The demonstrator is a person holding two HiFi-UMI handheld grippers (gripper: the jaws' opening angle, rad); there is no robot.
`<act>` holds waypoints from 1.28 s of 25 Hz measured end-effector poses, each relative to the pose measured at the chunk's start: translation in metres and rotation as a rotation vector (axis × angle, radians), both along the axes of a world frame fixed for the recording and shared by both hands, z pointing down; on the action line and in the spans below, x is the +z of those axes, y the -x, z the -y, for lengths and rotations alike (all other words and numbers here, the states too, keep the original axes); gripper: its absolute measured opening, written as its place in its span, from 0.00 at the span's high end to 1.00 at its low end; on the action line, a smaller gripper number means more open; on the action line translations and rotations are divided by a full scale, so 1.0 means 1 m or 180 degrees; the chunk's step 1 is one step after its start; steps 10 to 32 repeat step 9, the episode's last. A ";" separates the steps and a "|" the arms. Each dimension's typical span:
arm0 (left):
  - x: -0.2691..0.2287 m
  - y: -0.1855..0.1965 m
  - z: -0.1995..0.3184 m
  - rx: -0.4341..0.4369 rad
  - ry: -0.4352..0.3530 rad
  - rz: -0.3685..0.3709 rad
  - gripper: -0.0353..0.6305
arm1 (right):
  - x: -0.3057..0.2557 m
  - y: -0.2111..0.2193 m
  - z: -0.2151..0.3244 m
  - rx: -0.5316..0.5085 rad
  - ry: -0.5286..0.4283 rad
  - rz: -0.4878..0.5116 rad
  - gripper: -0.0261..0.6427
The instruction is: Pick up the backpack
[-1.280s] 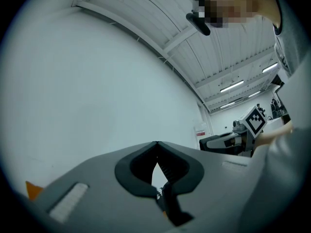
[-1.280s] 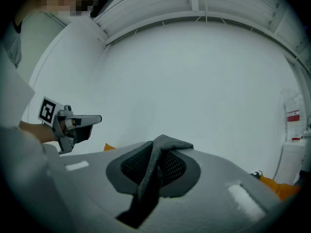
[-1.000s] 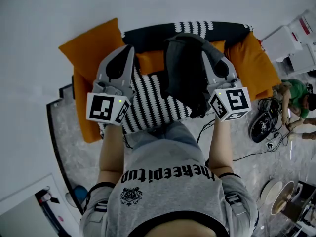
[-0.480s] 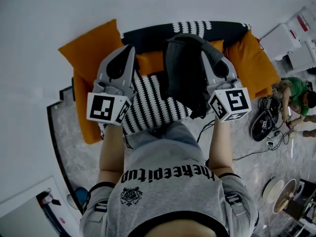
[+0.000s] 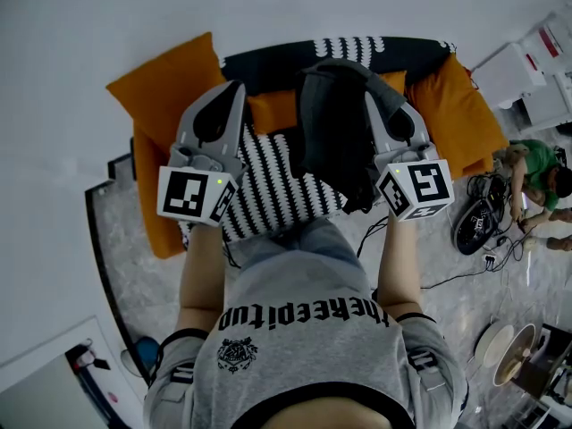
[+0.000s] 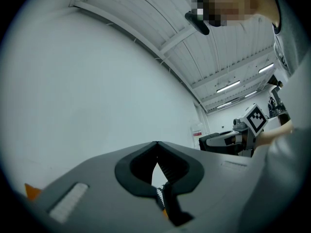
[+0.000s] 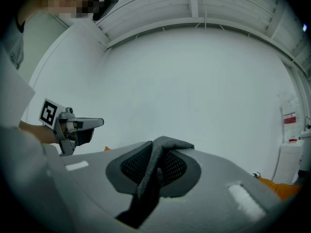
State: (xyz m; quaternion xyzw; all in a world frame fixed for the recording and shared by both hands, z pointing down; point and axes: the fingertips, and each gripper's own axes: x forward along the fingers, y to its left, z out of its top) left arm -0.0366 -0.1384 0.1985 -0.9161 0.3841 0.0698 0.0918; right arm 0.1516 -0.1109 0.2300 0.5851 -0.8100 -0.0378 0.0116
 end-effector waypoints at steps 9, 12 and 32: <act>0.001 0.004 0.000 -0.0008 0.0014 0.0006 0.93 | -0.003 0.005 0.000 -0.0006 -0.0032 -0.0004 0.90; 0.001 0.004 0.000 -0.0008 0.0014 0.0006 0.93 | -0.003 0.005 0.000 -0.0006 -0.0032 -0.0004 0.90; 0.001 0.004 0.000 -0.0008 0.0014 0.0006 0.93 | -0.003 0.005 0.000 -0.0006 -0.0032 -0.0004 0.90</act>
